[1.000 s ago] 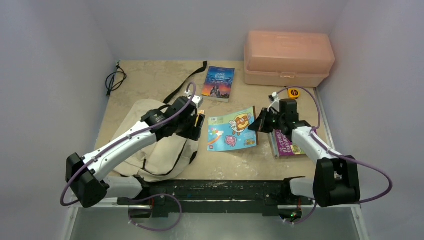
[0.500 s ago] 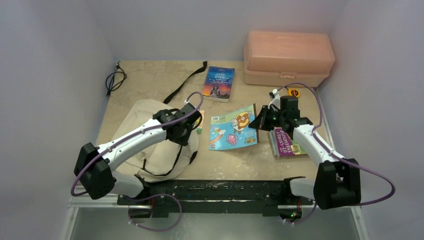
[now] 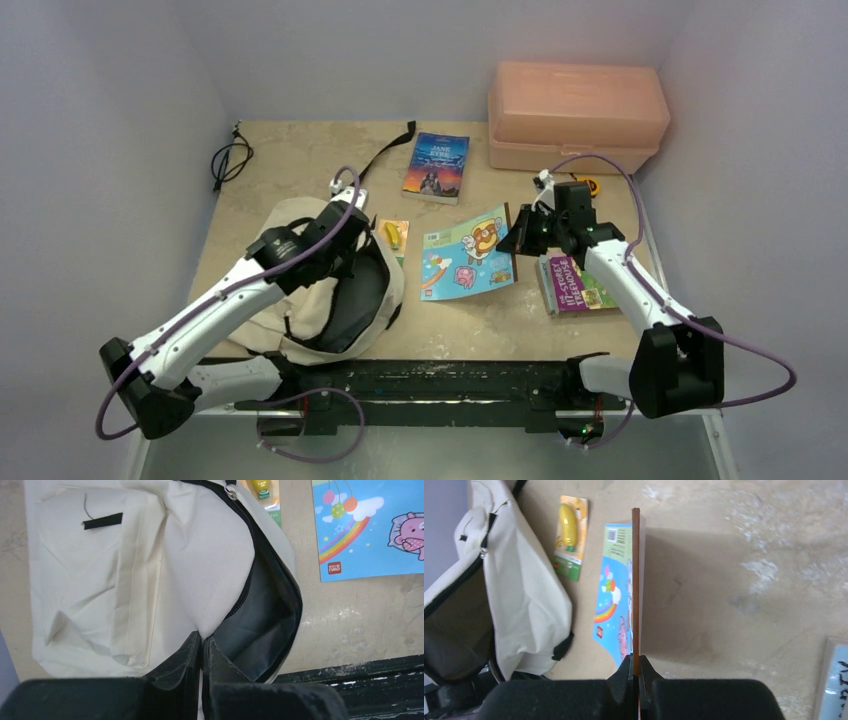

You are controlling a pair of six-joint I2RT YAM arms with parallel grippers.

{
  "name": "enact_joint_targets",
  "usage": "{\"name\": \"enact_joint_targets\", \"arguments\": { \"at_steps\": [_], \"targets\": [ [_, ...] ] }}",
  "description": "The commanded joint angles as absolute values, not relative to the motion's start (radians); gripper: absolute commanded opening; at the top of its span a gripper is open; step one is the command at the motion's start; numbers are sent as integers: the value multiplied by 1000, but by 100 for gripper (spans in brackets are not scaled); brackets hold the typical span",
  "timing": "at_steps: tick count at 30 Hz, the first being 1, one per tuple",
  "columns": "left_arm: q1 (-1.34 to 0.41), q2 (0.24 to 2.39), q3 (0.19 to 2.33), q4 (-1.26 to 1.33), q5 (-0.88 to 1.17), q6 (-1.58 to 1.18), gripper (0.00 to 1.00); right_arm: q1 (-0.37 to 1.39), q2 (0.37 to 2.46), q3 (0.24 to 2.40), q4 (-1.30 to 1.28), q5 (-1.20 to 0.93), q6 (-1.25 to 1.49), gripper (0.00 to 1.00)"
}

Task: Pack the student bag
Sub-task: Place the book in the student bag.

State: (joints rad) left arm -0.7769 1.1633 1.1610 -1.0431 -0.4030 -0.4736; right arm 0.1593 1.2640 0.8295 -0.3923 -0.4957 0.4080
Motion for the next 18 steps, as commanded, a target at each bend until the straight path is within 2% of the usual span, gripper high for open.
{"name": "enact_joint_targets", "arguments": {
  "at_steps": [1,4,12,18],
  "targets": [
    [-748,1060,1224,-968,-487,-449,0,274,1195,1017,-461,-457,400,0],
    [-677,1060,1254,-966,-433,-419,0,368,1176,1138,-506,-425,430,0],
    [-481,1062,1317,-920,-249,-357,0,449,1142,1339,-537,-458,509,0],
    [-453,1077,1404,-918,-239,-324,0,485,1144,1425,-502,-624,585,0]
  ]
}}
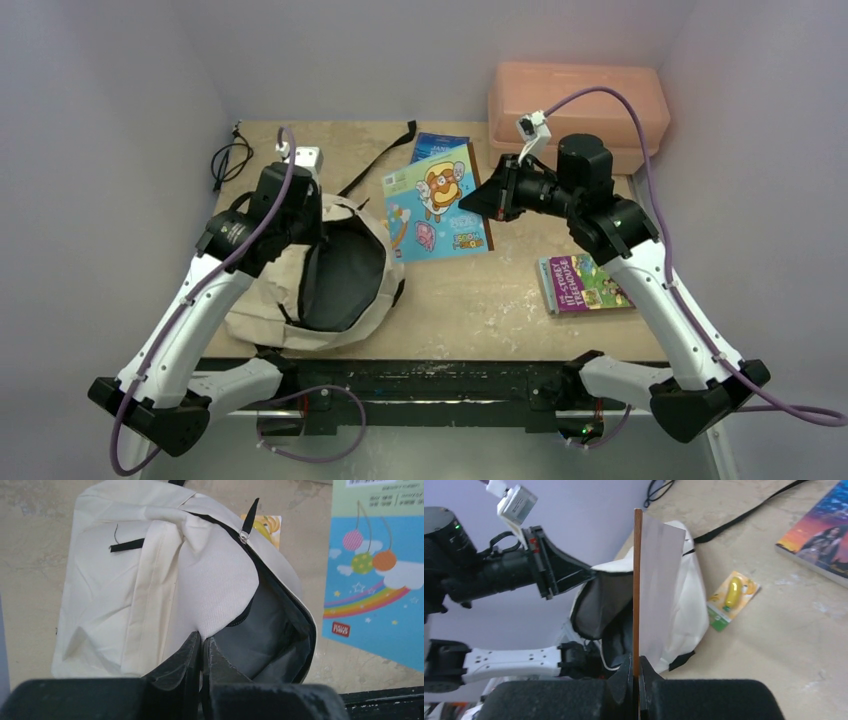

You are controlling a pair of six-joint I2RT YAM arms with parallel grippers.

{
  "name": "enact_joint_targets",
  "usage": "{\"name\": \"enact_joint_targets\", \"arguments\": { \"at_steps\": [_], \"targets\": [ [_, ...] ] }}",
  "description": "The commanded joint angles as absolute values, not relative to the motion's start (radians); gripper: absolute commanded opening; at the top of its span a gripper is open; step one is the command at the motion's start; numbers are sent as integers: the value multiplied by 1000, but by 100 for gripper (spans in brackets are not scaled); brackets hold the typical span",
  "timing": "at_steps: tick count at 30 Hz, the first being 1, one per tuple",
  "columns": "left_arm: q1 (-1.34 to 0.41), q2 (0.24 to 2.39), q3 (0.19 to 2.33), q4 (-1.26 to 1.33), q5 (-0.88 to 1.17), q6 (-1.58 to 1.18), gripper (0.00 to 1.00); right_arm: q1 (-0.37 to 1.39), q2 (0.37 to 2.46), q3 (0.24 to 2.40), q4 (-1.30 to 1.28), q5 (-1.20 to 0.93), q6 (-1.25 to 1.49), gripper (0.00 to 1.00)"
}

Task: Pack the student bag
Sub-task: Place the book in the student bag.

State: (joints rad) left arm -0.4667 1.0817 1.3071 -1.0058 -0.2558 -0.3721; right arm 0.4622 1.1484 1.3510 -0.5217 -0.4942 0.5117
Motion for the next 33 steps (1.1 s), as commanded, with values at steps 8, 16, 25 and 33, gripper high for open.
{"name": "enact_joint_targets", "arguments": {
  "at_steps": [8,16,25,33],
  "targets": [
    [-442,1110,1424,-910,-299,-294,0,529,1105,1357,-223,-873,884,0],
    [-440,1103,1390,-879,-253,-335,0,554,1110,1125,-30,-819,1050,0],
    [-440,1048,1298,-853,-126,-405,0,626,1216,898,-5,-377,944,0],
    [-440,1037,1227,-832,-46,-422,0,650,1288,749,184,-487,930,0]
  ]
}}
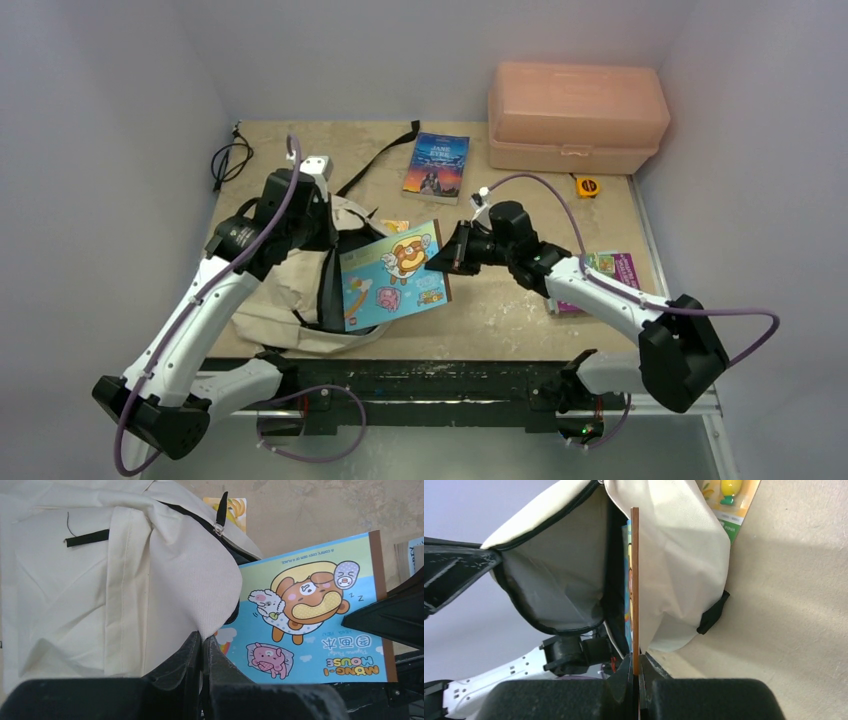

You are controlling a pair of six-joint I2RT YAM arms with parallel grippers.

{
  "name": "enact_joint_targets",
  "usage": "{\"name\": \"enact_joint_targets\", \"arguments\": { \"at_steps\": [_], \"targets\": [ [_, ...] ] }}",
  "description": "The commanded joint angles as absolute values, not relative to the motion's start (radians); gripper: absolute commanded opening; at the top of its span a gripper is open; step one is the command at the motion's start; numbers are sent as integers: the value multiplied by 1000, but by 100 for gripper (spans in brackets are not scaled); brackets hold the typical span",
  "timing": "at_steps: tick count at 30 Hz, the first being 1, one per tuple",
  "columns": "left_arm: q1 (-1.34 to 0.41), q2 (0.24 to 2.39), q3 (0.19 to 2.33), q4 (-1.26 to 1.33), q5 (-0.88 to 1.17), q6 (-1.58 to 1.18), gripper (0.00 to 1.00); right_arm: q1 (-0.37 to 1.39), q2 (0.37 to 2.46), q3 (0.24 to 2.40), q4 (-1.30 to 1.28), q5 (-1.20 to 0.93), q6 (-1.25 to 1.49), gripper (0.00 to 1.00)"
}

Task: Pack the student bag
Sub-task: Place the book in the student bag.

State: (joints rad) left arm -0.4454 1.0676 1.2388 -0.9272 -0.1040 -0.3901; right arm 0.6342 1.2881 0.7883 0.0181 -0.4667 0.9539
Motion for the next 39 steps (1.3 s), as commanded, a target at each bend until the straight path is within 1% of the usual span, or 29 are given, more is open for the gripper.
{"name": "enact_joint_targets", "arguments": {
  "at_steps": [1,3,5,7,10,11,15,17,18,19,20,22,23,26,29,34,37,39],
  "targets": [
    [-440,1034,1215,-827,-40,-423,0,654,1294,732,219,-512,933,4],
    [-440,1031,1196,-817,-22,-427,0,655,1326,728,247,-553,928,15],
    [-440,1031,1184,-813,-5,-431,0,655,1370,736,262,-598,912,21],
    [-440,1027,1174,-811,31,-435,0,654,1422,756,256,-644,888,30],
    [-441,1013,1160,-811,52,-439,0,656,1497,806,213,-706,835,39],
    [-442,1008,1155,-811,56,-441,0,656,1514,811,223,-730,830,41],
    [-441,993,1140,-810,74,-444,0,660,1590,855,221,-794,802,45],
    [-442,992,1131,-808,84,-445,0,672,1621,882,205,-795,783,45],
    [-442,992,1127,-806,87,-445,0,679,1631,891,204,-795,780,45],
    [-442,993,1123,-806,87,-444,0,685,1637,899,206,-791,781,42],
    [-442,992,1123,-806,86,-439,0,692,1642,904,207,-781,794,35],
    [-442,985,1126,-808,74,-424,0,702,1642,913,205,-774,822,10],
    [-442,979,1131,-815,57,-417,0,702,1630,916,191,-767,833,0],
    [-442,956,1157,-839,-22,-385,0,702,1553,921,103,-705,845,0],
    [-442,918,1157,-828,-63,-351,0,701,1494,908,138,-688,908,0],
    [-442,880,1164,-824,-104,-336,0,688,1458,801,462,-652,1189,0],
    [-442,867,1172,-833,-125,-333,0,674,1463,779,576,-611,1271,0],
    [-442,865,1174,-837,-116,-328,0,674,1512,799,656,-636,1299,0]
  ]
}}
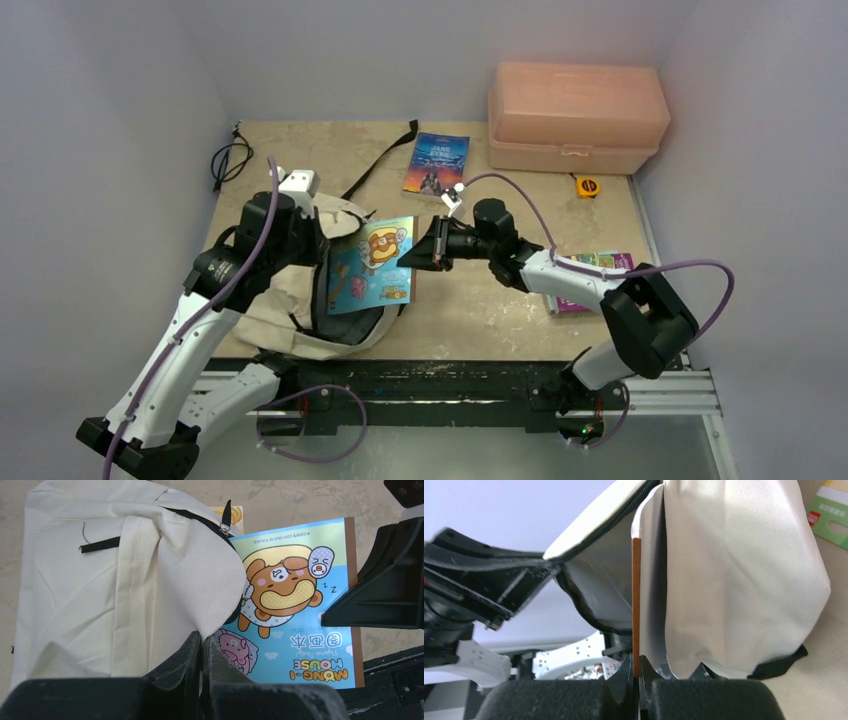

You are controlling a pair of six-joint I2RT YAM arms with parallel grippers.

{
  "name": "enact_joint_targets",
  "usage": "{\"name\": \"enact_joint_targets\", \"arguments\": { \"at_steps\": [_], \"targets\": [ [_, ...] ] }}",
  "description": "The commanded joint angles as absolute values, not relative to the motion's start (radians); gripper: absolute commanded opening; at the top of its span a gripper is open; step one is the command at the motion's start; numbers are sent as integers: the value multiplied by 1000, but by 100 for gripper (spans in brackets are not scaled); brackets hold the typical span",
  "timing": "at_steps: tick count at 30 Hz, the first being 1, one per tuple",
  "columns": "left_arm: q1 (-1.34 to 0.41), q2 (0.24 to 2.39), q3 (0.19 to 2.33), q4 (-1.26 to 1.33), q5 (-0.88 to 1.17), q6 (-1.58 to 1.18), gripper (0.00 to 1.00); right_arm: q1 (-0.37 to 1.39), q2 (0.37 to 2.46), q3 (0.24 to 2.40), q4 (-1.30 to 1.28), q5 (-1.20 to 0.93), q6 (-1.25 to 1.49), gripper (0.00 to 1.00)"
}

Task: Pack the student bag
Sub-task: Place the book in the student bag.

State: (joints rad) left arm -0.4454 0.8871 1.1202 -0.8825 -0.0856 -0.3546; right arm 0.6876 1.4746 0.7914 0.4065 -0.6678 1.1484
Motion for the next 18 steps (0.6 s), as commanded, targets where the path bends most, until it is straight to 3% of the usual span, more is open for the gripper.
{"name": "enact_joint_targets", "arguments": {
  "at_steps": [1,13,18],
  "targets": [
    [-442,867,1178,-841,-111,-324,0,674,1541,812,690,-657,1313,0],
    [-442,896,1163,-816,82,-334,0,675,1690,733,892,-459,1504,0],
    [-442,903,1201,-855,50,-312,0,689,1590,831,437,-260,1441,0]
  ]
}}
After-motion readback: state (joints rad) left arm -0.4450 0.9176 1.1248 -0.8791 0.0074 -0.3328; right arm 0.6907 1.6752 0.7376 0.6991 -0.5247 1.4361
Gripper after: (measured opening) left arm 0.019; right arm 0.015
